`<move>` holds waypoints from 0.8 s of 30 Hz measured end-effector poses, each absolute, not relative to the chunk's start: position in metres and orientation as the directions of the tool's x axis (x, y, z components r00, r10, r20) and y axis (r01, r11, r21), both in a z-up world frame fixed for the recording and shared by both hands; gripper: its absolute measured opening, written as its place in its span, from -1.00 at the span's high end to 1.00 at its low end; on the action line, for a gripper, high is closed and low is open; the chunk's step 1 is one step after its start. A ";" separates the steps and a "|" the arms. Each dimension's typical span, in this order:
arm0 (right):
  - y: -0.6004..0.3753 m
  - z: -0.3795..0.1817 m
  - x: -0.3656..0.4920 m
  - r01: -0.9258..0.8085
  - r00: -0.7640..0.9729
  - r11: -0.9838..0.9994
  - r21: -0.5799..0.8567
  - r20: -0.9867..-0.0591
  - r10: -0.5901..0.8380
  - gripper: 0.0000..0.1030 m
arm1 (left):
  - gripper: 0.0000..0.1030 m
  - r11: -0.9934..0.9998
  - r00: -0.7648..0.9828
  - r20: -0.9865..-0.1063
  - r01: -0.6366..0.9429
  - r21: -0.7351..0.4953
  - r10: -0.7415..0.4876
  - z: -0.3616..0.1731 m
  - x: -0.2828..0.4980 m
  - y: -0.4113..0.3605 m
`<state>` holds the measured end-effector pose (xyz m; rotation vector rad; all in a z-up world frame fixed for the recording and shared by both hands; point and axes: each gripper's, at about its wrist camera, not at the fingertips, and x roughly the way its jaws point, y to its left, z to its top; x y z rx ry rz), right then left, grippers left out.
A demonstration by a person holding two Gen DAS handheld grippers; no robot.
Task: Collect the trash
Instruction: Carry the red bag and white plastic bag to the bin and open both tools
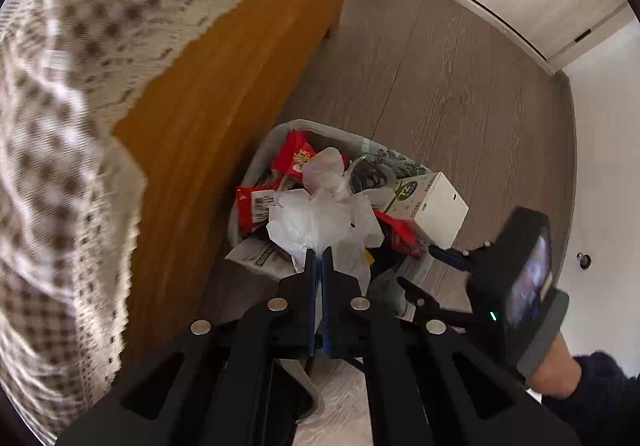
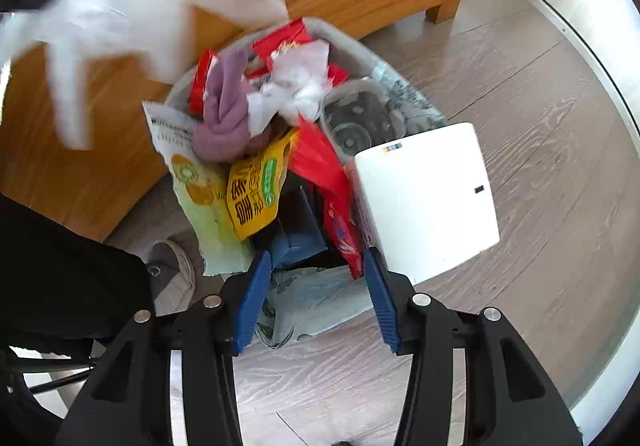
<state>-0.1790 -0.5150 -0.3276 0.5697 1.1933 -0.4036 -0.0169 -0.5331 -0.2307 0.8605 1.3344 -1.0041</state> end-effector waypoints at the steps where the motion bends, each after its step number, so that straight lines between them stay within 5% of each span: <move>1: -0.519 -0.322 -0.177 0.577 0.341 0.789 0.213 -0.940 0.004 0.08 | 1.00 0.365 -0.040 -0.996 0.929 -0.067 -0.082 -0.236 -0.016 -0.536; 14: -0.549 -0.276 -0.192 0.603 0.460 0.747 0.278 -0.887 -0.041 -0.06 | 0.98 0.403 -0.067 -0.998 0.913 -0.064 -0.008 -0.308 -0.018 -0.545; 16: -0.553 -0.275 -0.194 0.610 0.460 0.744 0.273 -0.886 -0.053 -0.06 | 0.56 0.435 -0.092 -0.996 0.897 -0.083 0.000 -0.317 -0.017 -0.543; 17: -0.554 -0.275 -0.196 0.614 0.460 0.740 0.275 -0.887 -0.052 -0.06 | -0.02 0.444 -0.105 -0.994 0.892 -0.086 0.019 -0.322 -0.017 -0.543; 18: -0.556 -0.275 -0.197 0.618 0.459 0.735 0.279 -0.887 -0.050 -0.06 | -0.30 0.443 -0.105 -0.994 0.893 -0.078 0.037 -0.323 -0.019 -0.546; 24: -0.563 -0.275 -0.202 0.634 0.448 0.723 0.274 -0.892 -0.055 -0.06 | -0.44 0.450 -0.115 -0.993 0.886 -0.116 -0.029 -0.298 -0.019 -0.550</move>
